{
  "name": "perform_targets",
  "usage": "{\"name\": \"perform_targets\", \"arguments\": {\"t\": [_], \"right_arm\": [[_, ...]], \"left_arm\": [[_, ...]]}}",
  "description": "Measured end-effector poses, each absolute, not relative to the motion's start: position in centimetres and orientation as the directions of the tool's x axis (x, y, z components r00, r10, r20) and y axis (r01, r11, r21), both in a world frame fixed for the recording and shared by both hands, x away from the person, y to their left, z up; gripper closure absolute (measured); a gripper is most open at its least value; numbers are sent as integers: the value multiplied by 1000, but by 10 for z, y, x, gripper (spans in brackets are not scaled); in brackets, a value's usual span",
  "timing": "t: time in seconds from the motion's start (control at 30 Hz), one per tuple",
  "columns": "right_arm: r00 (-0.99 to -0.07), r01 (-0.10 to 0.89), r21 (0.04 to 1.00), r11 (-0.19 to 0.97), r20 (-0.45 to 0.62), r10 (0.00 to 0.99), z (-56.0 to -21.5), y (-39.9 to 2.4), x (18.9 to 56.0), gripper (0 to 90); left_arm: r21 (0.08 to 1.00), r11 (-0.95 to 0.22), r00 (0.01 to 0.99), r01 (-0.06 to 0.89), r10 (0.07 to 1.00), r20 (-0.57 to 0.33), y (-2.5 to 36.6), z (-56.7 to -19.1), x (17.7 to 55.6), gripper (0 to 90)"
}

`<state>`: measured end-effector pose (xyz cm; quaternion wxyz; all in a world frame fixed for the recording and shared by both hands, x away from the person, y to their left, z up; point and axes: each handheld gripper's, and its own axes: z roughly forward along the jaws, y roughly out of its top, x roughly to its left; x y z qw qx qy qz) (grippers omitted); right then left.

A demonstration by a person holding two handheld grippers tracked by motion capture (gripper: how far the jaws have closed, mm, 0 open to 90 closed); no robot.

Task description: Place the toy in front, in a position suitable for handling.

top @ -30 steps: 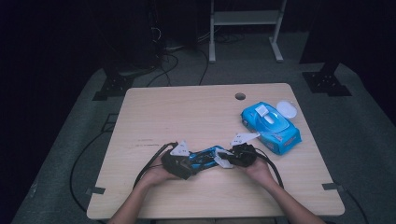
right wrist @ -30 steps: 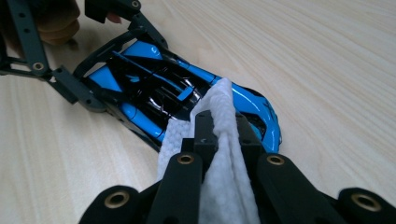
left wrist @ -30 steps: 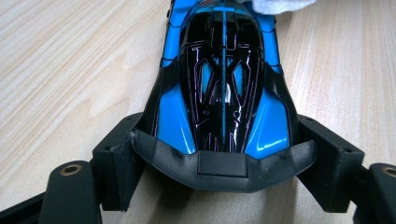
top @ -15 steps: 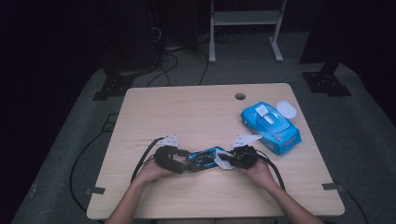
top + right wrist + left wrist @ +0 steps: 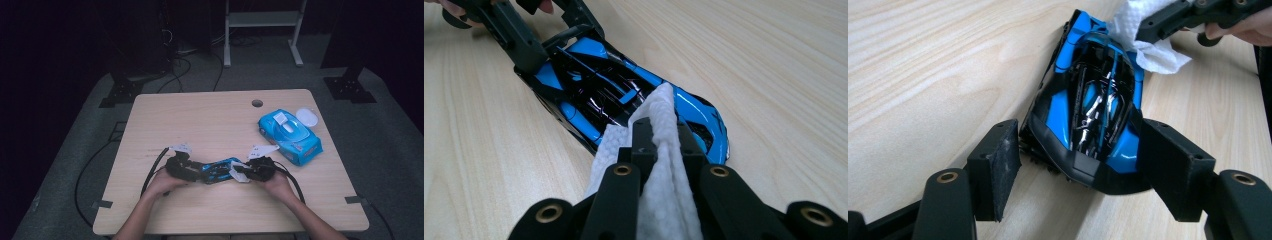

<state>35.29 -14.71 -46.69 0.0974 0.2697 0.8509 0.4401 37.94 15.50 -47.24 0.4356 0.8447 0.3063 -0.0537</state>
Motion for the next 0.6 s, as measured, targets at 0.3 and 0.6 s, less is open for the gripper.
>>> {"name": "perform_targets", "arguments": {"t": [0.3, 0.6], "right_arm": [[-836, 357, 805, 474, 49, 547, -467, -147, 348, 829], [-835, 341, 808, 480, 26, 550, -467, -148, 342, 827]], "left_arm": [[688, -411, 785, 598, 475, -398, 156, -473, 380, 447], [745, -478, 853, 466, 467, -234, 152, -466, 371, 503]]}}
